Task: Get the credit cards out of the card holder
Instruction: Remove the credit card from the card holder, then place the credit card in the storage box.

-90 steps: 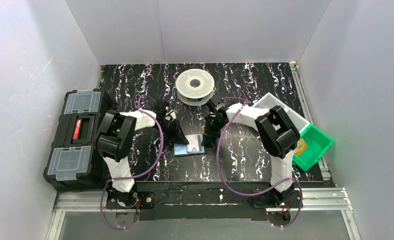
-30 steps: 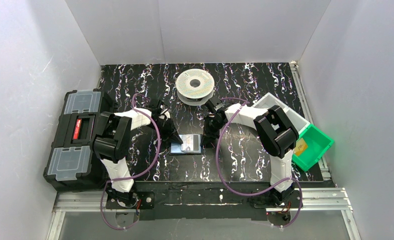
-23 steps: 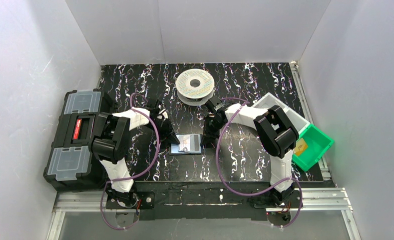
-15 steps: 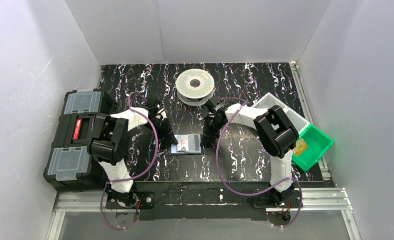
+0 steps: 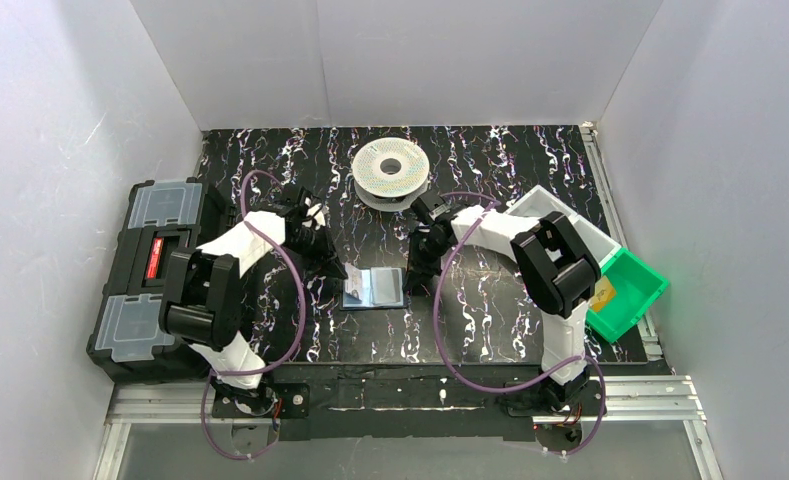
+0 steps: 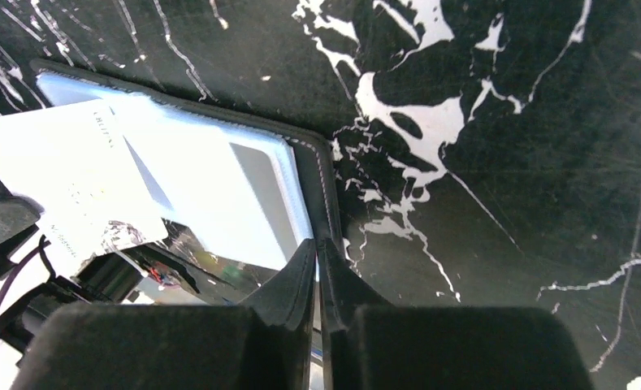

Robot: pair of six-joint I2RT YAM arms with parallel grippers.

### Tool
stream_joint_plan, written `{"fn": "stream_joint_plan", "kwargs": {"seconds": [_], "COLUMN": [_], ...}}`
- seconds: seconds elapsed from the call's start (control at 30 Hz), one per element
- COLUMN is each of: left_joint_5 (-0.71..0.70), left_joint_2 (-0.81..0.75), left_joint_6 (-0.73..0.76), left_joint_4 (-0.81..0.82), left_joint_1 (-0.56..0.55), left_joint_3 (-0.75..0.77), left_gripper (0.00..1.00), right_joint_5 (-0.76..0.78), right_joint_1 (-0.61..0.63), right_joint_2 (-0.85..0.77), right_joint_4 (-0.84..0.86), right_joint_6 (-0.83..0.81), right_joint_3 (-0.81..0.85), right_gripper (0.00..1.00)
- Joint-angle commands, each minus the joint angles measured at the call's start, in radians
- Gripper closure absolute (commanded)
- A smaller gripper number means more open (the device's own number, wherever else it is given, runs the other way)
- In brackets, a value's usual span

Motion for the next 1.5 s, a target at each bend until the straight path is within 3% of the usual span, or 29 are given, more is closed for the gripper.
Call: {"fn": "stream_joint_plan", "kwargs": {"seconds": [0.0, 0.13, 0.3, 0.37, 0.47, 0.6, 0.77, 0.9, 1.07, 1.27, 1.43, 1.47], "left_joint_5": [0.005, 0.049, 0.172, 0.231, 0.319, 0.402, 0.45, 0.462, 0.486, 0.509, 0.524, 0.526], "left_joint_2": [-0.077, -0.106, -0.152, -0.173, -0.2, -0.213, -0.202, -0.198, -0.196, -0.198, -0.199, -0.198], "left_joint_6": [0.02, -0.002, -0.096, -0.16, -0.294, -0.454, -0.581, -0.606, -0.609, -0.601, -0.587, -0.582], "left_joint_4": [-0.05, -0.043, 0.04, 0.104, 0.229, 0.426, 0.572, 0.614, 0.625, 0.626, 0.622, 0.619], "left_joint_1": [0.005, 0.005, 0.015, 0.022, 0.035, 0.043, 0.042, 0.042, 0.042, 0.041, 0.04, 0.041], "left_joint_3": [0.036, 0.056, 0.069, 0.065, 0.045, 0.019, 0.004, 0.003, -0.009, -0.026, -0.027, -0.025], "left_gripper": [1.0, 1.0, 1.0, 1.0, 1.0, 1.0, 1.0, 1.0, 1.0, 1.0, 1.0, 1.0], "right_joint_5": [0.018, 0.013, -0.076, -0.145, -0.227, -0.327, -0.382, -0.411, -0.432, -0.433, -0.441, -0.438], "right_joint_1": [-0.001, -0.004, -0.027, -0.045, -0.075, -0.111, -0.13, -0.137, -0.138, -0.138, -0.138, -0.138], "right_joint_2": [-0.099, -0.154, -0.25, -0.291, -0.357, -0.399, -0.406, -0.387, -0.35, -0.344, -0.336, -0.338], "right_joint_4": [-0.035, -0.043, 0.064, 0.153, 0.322, 0.536, 0.731, 0.886, 0.956, 0.959, 0.924, 0.904], "right_joint_6": [-0.023, -0.021, 0.012, 0.048, 0.118, 0.249, 0.397, 0.503, 0.563, 0.57, 0.55, 0.537], "right_joint_3": [0.057, 0.09, 0.051, 0.008, -0.064, -0.143, -0.188, -0.222, -0.224, -0.22, -0.207, -0.204], "right_gripper": [0.85, 0.68, 0.29, 0.18, 0.1, 0.1, 0.14, 0.29, 0.48, 0.62, 0.99, 0.99]}}
